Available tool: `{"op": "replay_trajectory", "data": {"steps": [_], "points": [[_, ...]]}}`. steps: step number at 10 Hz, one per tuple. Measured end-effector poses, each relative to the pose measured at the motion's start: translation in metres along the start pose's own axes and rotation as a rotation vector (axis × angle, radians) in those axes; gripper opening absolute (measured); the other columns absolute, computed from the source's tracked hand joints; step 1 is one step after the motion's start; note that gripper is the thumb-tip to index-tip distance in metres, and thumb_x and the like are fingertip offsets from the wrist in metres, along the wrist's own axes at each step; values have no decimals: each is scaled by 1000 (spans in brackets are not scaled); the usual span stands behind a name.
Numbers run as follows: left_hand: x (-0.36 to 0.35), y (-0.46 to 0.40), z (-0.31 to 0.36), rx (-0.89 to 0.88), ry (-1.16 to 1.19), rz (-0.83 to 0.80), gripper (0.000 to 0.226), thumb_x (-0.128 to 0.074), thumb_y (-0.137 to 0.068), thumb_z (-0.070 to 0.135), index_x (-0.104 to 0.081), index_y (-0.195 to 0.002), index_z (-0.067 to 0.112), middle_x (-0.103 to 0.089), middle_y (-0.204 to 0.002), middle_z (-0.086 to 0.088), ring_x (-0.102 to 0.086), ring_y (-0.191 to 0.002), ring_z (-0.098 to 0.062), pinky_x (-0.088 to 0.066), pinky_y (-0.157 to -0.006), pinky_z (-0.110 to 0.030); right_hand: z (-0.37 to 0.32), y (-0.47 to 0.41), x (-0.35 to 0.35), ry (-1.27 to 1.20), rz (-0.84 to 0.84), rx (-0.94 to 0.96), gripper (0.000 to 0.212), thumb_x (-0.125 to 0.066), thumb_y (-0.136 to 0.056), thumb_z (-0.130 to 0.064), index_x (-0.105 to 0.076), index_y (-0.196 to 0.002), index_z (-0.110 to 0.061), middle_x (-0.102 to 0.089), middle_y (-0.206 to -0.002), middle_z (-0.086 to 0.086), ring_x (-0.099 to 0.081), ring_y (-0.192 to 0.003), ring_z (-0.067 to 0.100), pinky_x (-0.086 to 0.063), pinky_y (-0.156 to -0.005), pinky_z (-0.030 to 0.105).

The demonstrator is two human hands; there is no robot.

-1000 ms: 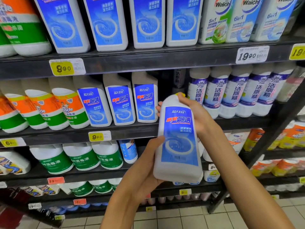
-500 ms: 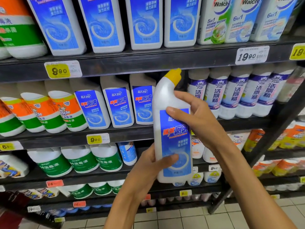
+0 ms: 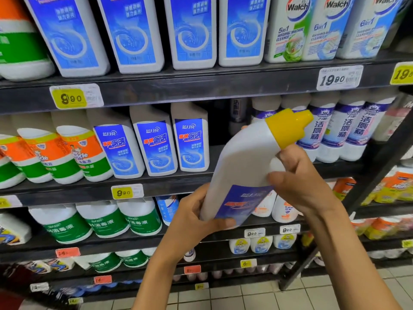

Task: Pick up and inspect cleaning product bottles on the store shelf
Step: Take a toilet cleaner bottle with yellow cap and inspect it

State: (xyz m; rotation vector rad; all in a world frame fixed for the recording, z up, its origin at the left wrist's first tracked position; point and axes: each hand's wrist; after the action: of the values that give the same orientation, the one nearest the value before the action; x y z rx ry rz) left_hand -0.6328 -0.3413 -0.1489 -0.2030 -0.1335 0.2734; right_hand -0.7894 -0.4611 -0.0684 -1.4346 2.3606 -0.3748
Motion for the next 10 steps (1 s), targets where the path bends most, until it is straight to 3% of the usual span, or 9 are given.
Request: {"op": "replay_trajectory", "data": {"steps": [1,2,3,4,5,6,8,9,10], "points": [[-5,2,-2,13,15,-34,54,-84,-62,29,-63,-112,36,-68,-112,2,-64,-105,-16,-52,-80,-21,-1,3,-8,8,168,-150,24,-82,-67,-9,-63,-81,-3,-71,-60,2,-66,-62,-6,-50,-56,9],[-7,2,-6,28,-1,-17,54,-85,-57,32,-64,-106,44,-70,-110,8,-65,-102,-10,-51,-81,-19,-20,22,-26,205,407,-402,81,-47,-79,30,-37,-14,-17,-38,-20,-6,-43,-25,-9,-39,-41,4],[-8,5,-10,35,57,-30,53,-85,-58,27,-65,-105,43,-71,-108,8,-66,-100,-9,-52,-77,-17,-5,11,-15,98,214,-265,45,-72,-52,18,-61,-29,-20,-57,-36,-9,-54,-39,-11,-41,-43,3],[-9,8,-12,39,167,15,62,-86,-60,21,-60,-116,32,-69,-114,-1,-65,-106,-18,-54,-78,-21,1,3,-16,-48,-14,-127,43,-85,-54,-38,-76,-94,-23,-75,-92,-6,-69,-87,3,-55,-73,18],[-12,8,-8,22,242,82,64,-85,-63,37,-58,-120,24,-69,-113,-5,-67,-103,-21,-55,-77,-23,12,-9,-7,-323,137,-168,80,-84,-58,-49,-58,-125,-14,-61,-126,17,-57,-118,32,-47,-97,43],[-15,5,-3,33,277,113,57,-76,-66,59,-67,-111,25,-72,-106,-4,-69,-97,-19,-54,-75,-23,13,-20,-5,-579,145,-178,67,-81,-63,-41,-63,-122,-15,-59,-129,18,-49,-126,37,-39,-105,49],[-34,6,-1,144,252,70,51,-66,-69,68,-70,-96,25,-74,-100,6,-69,-93,-10,-51,-75,-16,10,-37,-12,-573,233,-149,46,-69,-71,-27,-58,-111,-8,-64,-86,11,-62,-72,21,-52,-69,33],[-43,3,6,41,108,135,55,-62,-66,69,-56,-108,34,-68,-100,30,-63,-93,9,-47,-71,-6,5,-41,-16,-339,400,-150,29,-64,-80,-26,-59,-104,-11,-65,-80,7,-63,-66,16,-54,-64,30],[-48,5,7,17,94,160,86,-62,-51,85,-53,-116,31,-68,-101,27,-63,-93,7,-49,-69,-9,3,-38,-19,-210,463,-154,35,-64,-77,-33,-60,-107,-14,-68,-90,7,-67,-74,14,-57,-73,31]]}}
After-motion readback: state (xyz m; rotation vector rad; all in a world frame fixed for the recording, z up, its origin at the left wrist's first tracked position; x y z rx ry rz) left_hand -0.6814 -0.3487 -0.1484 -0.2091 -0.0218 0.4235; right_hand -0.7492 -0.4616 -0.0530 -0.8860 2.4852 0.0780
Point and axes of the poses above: each hand's wrist, its own y-axis away from the middle knuckle, its own x-axis out of the back of the hand, z = x × y
